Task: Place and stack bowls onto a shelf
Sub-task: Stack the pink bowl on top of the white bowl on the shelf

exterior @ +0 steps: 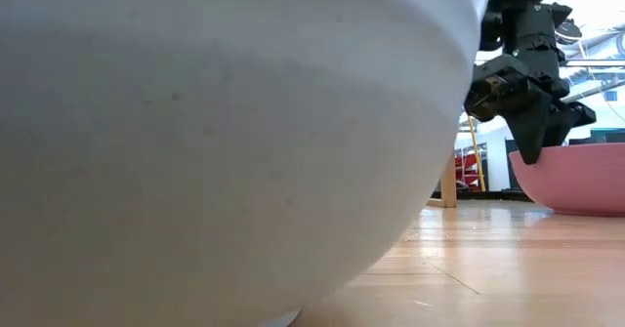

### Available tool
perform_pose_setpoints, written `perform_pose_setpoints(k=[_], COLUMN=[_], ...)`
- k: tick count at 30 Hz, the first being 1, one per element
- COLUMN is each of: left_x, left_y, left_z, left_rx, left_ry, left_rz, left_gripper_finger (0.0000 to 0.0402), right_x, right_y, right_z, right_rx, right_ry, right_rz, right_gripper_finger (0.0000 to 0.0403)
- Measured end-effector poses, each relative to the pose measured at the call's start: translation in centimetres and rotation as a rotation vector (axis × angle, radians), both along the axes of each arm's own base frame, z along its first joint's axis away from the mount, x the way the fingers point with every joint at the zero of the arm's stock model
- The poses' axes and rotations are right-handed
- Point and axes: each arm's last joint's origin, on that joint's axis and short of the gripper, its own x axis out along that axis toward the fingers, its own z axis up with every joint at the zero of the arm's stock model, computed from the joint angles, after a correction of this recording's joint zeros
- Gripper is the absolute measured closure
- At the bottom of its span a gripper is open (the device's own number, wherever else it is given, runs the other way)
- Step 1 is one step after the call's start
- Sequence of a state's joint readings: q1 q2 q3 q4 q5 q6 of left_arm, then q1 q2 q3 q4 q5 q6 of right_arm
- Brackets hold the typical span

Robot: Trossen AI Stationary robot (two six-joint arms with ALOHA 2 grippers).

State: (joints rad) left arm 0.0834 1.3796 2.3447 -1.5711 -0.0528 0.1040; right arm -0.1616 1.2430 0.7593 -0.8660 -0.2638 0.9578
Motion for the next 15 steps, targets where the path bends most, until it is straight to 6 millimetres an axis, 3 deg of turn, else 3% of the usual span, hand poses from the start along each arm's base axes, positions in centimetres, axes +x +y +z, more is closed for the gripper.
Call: perform_pose_setpoints(k=[5,11,15], left_x=[0.0,0.0,0.0], left_y=[0.0,0.0,0.0], left_z=[0.0,0.0,0.0], left_rx=[0.018,0.018,0.018], left_ry=[0.003,0.003,0.003], left_rz=[-0.013,-0.013,-0.014], left_gripper_finger=[0.0316,0.0316,0.0316], right_x=[0.1,-0.2,-0.3], right_y=[0.0,0.1,0.1], right_z=[-0.9,-1.7,-1.8], right_rx=[0.009,0.007,0.002], right_ry=[-0.057,-0.073,-0.069], right_rz=[0.041,0.061,0.078], right_gripper_finger=[0.0298,0.0379,0.0388])
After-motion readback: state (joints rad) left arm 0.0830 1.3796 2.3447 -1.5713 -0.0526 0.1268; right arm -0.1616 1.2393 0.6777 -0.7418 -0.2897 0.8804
